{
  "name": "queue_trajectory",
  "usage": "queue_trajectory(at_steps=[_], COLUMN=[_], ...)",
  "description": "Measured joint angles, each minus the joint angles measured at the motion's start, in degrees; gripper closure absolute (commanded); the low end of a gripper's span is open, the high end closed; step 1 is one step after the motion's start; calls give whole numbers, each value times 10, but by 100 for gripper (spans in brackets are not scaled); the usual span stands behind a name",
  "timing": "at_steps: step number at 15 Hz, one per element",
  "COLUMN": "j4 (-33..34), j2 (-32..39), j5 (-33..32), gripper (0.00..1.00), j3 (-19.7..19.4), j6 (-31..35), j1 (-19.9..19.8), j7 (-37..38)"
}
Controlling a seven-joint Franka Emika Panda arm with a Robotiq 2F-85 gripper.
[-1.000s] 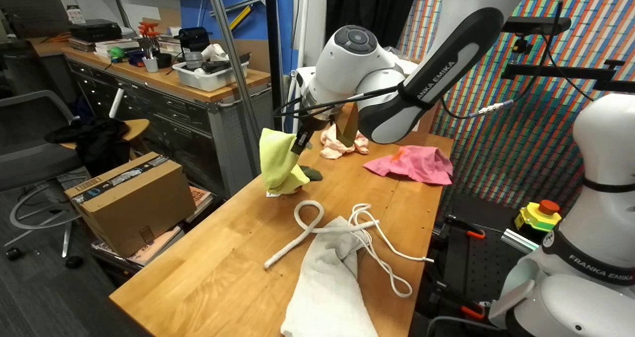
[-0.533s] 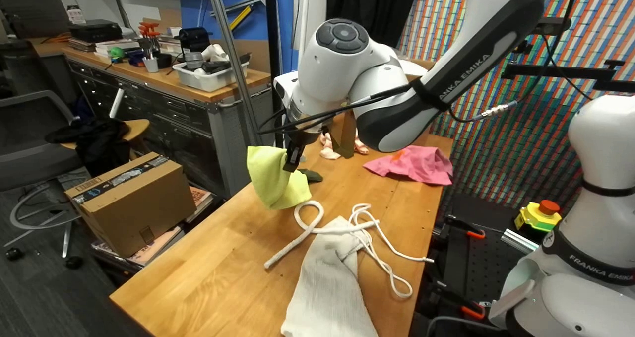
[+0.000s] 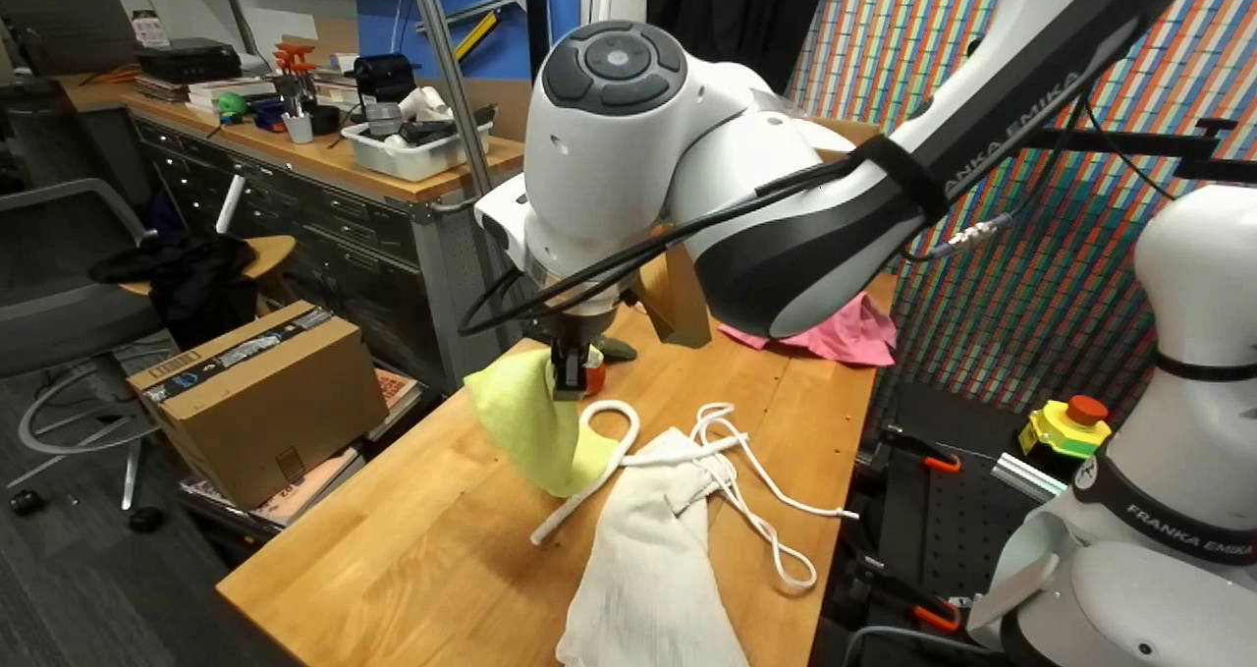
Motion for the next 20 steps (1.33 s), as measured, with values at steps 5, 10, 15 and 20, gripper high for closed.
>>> queue_trajectory(at_steps=[5,10,15,20], j4=[50,138,240,344], j2=[12,60,133,208], j5=[2,2,6,19], gripper=[92,92,92,92], j3=[159,249,286,296], j6=[-49,-90,-123,-148], j1=[-115,-173,-179,-166], j7=[-8,-17,-16,-16])
